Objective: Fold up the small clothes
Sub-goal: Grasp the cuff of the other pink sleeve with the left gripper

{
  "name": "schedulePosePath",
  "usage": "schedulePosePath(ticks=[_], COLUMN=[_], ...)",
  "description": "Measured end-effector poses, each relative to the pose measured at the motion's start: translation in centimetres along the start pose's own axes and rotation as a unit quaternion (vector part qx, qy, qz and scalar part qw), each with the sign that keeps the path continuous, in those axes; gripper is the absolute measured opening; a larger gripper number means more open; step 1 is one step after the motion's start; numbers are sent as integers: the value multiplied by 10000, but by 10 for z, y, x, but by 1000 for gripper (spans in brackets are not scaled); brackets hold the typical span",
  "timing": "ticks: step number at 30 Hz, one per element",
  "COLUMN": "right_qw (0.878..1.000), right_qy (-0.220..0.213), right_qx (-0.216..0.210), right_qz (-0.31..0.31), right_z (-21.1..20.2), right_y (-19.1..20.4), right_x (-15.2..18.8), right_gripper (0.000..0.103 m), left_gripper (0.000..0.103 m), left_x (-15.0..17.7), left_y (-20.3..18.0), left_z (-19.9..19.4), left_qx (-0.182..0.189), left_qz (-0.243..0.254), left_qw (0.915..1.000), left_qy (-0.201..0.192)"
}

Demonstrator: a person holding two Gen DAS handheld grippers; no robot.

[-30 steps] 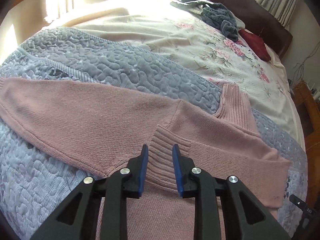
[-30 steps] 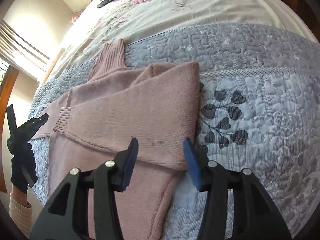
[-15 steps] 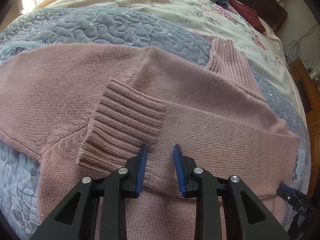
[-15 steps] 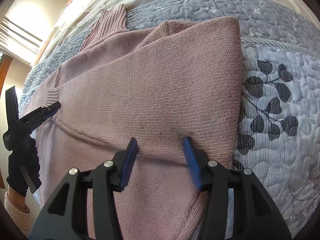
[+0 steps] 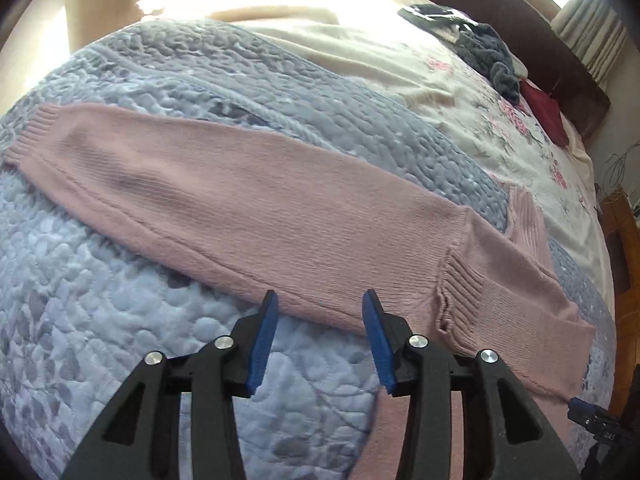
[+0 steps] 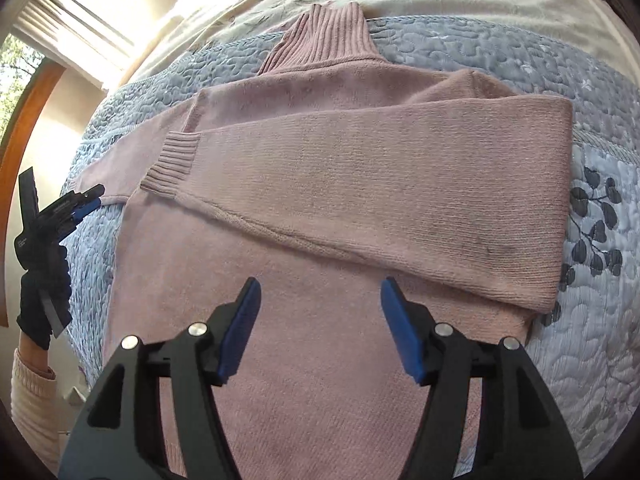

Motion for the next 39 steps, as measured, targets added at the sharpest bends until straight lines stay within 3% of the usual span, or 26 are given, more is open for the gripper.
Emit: schedulePosePath(ticks=[4,8,12,22,24,26,28,33,39], right_qw=[9999,9995,9994,9993,9994,9994,9993,9994,9994], right_qy=[40,172,230,291,281,281,282,232,100], right_qx=[-76,41,67,79,49,38,47,86,80], right_qz=[147,272,264,203,200,213,232,242,311], right_z=[21,38,47,53,52,51,51,47,35], right_y=[3,-6,-9,-12,-13,-14,-13,-11,-12], right_x=[-7,-12,-10,-16,-15,-15,-15,-11,-5], right_gripper=[62,62,62,63,63,63,63,62,61], left_gripper=[44,44,44,43,39,18,9,7,6], left_x=[-18,-32,-42,-67,-70,-73,-74,-75,-73], left_y=[91,147,180,222,223,221,218,189,112], left_z=[-1,2,15,33,33,33,32,6,-28], left_qx=[-116,77,498,1102,1069,977,1060,1324,1695], left_qz=[-1001,-1744,-2367,-3144,-3134,-3035,-2975,-2563,-1667], left_qw=[9948,9835,9685,9385,9389,9433,9445,9497,9612], left_qy=[-179,-469,-586,-910,-941,-928,-906,-1217,-1398])
Point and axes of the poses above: each gripper's, at about its wrist camera, not at the fingertips, and z roughly the way its jaws point, y to its left, x to its underside, the point moved 1 cm from there along z, roughly the way its jaws point, and after that the axes turned 2 degrees about -x, right-handed, at the moved point
